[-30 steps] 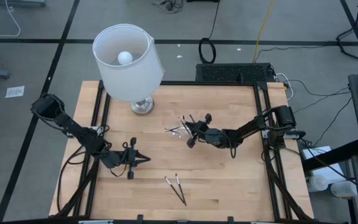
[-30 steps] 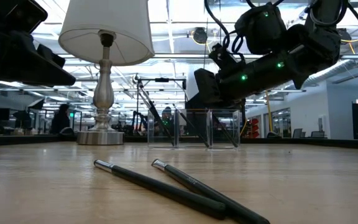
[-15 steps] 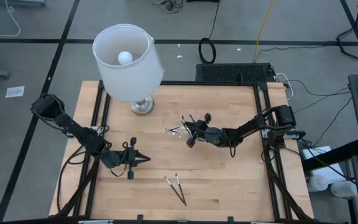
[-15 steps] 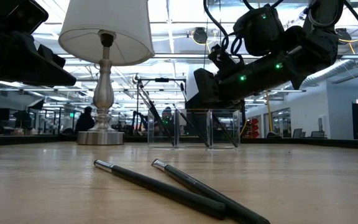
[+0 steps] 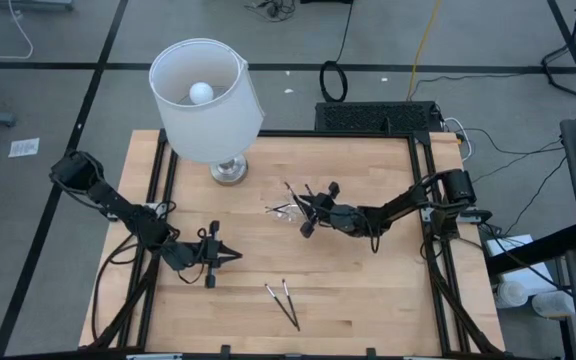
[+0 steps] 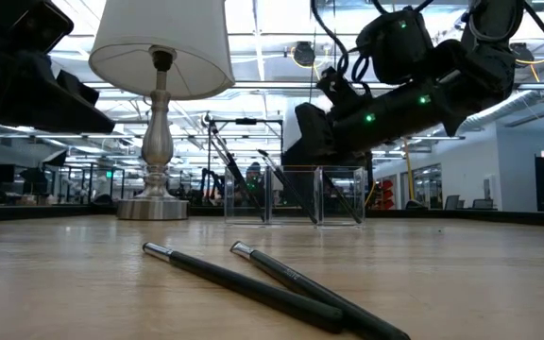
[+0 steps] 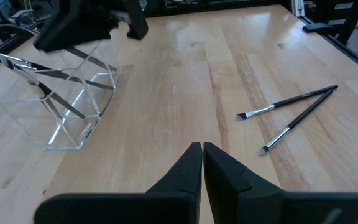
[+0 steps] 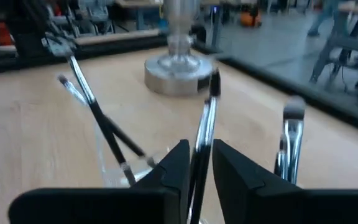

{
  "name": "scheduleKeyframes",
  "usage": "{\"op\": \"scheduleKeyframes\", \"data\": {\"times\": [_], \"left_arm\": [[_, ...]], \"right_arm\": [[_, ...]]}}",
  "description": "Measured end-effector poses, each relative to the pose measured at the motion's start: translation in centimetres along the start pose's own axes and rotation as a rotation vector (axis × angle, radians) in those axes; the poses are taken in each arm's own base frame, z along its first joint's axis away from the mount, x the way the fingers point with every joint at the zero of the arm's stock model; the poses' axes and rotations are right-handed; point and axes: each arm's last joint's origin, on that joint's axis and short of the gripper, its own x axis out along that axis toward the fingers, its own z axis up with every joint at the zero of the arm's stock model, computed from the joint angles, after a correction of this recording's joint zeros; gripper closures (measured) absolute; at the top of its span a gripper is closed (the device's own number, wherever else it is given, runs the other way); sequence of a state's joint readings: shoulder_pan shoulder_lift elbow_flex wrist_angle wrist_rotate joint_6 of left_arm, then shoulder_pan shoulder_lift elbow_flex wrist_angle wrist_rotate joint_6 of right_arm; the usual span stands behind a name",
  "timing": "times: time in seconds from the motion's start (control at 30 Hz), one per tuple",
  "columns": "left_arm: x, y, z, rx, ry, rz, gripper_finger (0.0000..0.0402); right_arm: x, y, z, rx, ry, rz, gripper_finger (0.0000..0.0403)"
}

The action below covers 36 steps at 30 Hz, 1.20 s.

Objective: Sort items
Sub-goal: Put the brow brush into the transparent organizer, then put the eyeshadow brush into the transparent organizer

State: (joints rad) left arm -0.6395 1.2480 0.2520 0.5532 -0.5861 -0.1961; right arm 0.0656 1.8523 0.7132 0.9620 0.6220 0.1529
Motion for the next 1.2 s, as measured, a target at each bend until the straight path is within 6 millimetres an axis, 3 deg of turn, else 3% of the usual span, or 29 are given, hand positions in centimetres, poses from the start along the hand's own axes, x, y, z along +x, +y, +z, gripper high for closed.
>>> {"op": "scheduleKeyframes", "data": {"times": [0.13,0.27,0.4,0.5,0.6,0.73,0.83,1.0,1.2], "left_arm": [[0.0,0.0,-0.1,0.005,0.008,0.002,0.0376],[0.0,0.0,-0.1,0.007,0.011,0.002,0.0376],[0.0,0.0,-0.1,0.006,0.01,0.002,0.0376],[0.0,0.0,-0.1,-0.007,0.01,0.002,0.0376],[0.0,0.0,-0.1,-0.032,0.011,0.001,0.0376],[0.0,0.0,-0.2,-0.066,0.025,-0.012,0.0376],[0.0,0.0,-0.3,-0.084,0.027,-0.011,0.0376],[0.0,0.0,-0.2,-0.067,0.024,0.0,0.0376],[0.3,0.6,-0.2,-0.037,0.022,0.035,0.0376]], "right_arm": [[-1.0,1.0,1.9,-0.056,-0.114,0.076,0.0336],[-3.4,2.9,4.9,-0.064,-0.184,0.191,0.034],[-6.7,6.4,9.3,-0.142,-0.162,0.307,0.0369],[-9.7,9.6,10.8,-0.243,-0.083,0.332,0.0396],[-12.4,12.0,8.9,-0.283,0.0,0.262,0.0396],[-14.6,13.8,3.8,-0.231,0.087,0.273,0.0401],[-15.2,14.5,0.1,-0.192,0.135,0.291,0.04],[-13.4,14.5,-3.7,-0.219,0.182,0.261,0.0401],[-10.4,14.3,-4.1,-0.129,0.272,0.414,0.0399]]}}
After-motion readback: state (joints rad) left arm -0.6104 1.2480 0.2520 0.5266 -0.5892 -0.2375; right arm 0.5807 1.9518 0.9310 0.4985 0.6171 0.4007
